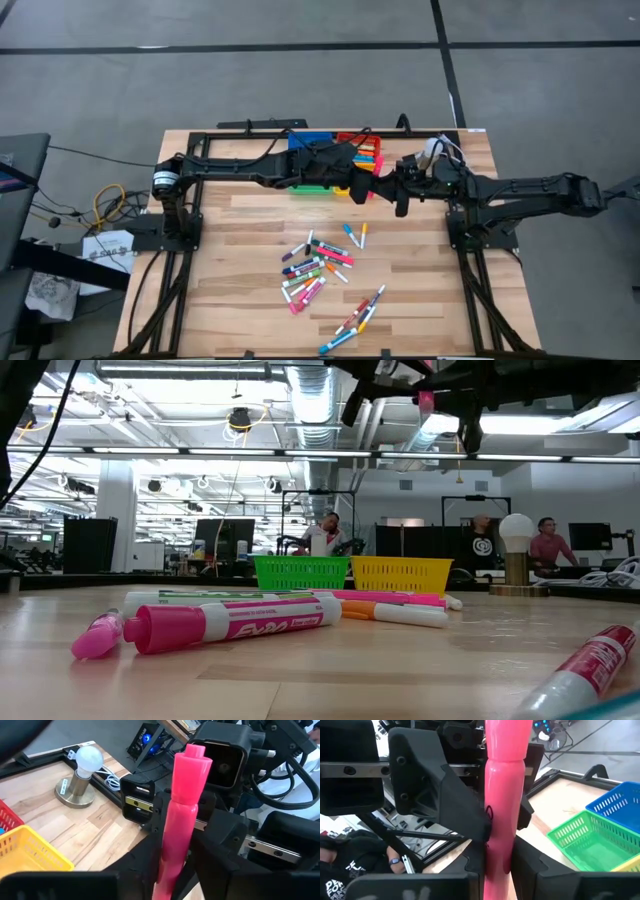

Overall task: Pick & Place Markers
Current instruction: Put the pink marker in the red bin

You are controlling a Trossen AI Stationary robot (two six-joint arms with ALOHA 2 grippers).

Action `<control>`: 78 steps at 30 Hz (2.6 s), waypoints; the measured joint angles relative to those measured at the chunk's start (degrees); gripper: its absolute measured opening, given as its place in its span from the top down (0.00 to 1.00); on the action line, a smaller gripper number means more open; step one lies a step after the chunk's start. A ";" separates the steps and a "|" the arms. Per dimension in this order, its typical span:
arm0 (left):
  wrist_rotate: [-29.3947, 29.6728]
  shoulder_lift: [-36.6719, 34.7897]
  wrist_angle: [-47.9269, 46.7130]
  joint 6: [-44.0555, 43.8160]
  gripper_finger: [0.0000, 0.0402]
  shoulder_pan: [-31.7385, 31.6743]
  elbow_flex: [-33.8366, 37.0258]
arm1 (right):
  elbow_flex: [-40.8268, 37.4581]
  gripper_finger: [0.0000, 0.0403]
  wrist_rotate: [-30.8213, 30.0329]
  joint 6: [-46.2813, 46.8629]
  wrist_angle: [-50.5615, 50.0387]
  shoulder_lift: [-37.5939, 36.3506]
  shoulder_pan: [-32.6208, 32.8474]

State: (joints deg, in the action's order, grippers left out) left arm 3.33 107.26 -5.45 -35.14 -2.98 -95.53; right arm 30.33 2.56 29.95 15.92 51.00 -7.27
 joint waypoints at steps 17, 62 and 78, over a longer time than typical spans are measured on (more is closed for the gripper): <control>-3.57 -6.43 -9.02 5.13 0.28 -0.33 0.76 | 0.00 0.88 -1.14 0.03 -1.28 -0.02 0.00; -0.09 -50.20 25.24 8.01 0.30 -0.48 62.83 | 29.73 0.88 0.23 -23.62 -40.74 19.63 -17.90; 7.22 -58.90 39.06 9.19 0.30 6.43 75.81 | 48.73 0.88 -3.06 -41.01 -60.31 47.32 -25.89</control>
State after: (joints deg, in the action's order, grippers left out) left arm 10.56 48.36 33.61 -25.94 3.45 -19.71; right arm 79.06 -0.51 -11.05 -44.38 98.33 -33.16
